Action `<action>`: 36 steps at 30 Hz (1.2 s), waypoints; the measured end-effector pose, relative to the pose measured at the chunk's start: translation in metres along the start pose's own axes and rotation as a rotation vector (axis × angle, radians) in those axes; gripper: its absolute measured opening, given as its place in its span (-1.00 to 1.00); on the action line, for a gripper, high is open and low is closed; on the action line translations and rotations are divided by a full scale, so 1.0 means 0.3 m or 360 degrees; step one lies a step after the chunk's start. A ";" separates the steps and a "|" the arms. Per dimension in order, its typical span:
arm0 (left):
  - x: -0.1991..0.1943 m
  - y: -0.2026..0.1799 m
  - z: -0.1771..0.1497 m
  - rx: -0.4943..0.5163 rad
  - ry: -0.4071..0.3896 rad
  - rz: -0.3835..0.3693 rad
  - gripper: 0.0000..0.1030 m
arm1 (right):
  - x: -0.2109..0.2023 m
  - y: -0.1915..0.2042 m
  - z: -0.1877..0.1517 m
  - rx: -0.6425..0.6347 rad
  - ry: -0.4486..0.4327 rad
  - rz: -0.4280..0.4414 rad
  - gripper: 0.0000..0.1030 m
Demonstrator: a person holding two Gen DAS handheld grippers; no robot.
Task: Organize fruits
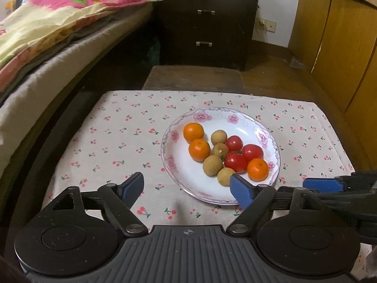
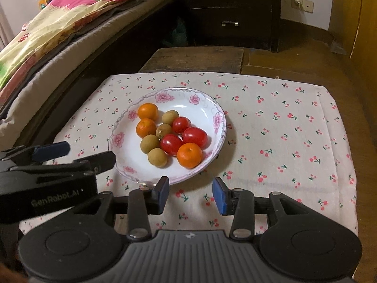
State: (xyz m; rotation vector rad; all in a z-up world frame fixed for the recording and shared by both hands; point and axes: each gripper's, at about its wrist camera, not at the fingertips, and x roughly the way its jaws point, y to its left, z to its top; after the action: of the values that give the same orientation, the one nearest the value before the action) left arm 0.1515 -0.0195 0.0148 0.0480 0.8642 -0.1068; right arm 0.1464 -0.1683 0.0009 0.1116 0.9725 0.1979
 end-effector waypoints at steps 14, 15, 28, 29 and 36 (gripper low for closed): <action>-0.081 0.009 -0.070 -0.0017 -0.0072 0.0078 0.88 | -0.070 0.019 -0.087 0.0009 -0.0008 0.0007 -0.20; -0.089 0.008 -0.077 -0.0015 -0.0077 0.0088 0.93 | -0.077 0.019 -0.093 0.0011 -0.0013 0.0006 -0.20; -0.142 0.008 -0.170 -0.0017 -0.0032 0.0143 1.00 | -0.142 0.006 -0.183 0.0090 -0.0036 -0.0020 -0.20; -0.148 0.005 -0.177 -0.0009 -0.0035 0.0147 1.00 | -0.147 0.011 -0.190 0.0089 -0.0037 -0.0014 -0.19; -0.186 -0.011 -0.217 0.0020 -0.0020 0.0124 1.00 | -0.182 0.030 -0.234 0.0091 -0.0041 0.0004 -0.17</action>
State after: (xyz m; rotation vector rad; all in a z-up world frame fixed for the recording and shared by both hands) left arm 0.0658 -0.0129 0.0150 0.0924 0.8478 -0.0393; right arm 0.0572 -0.1711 0.0073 0.1674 0.9524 0.1708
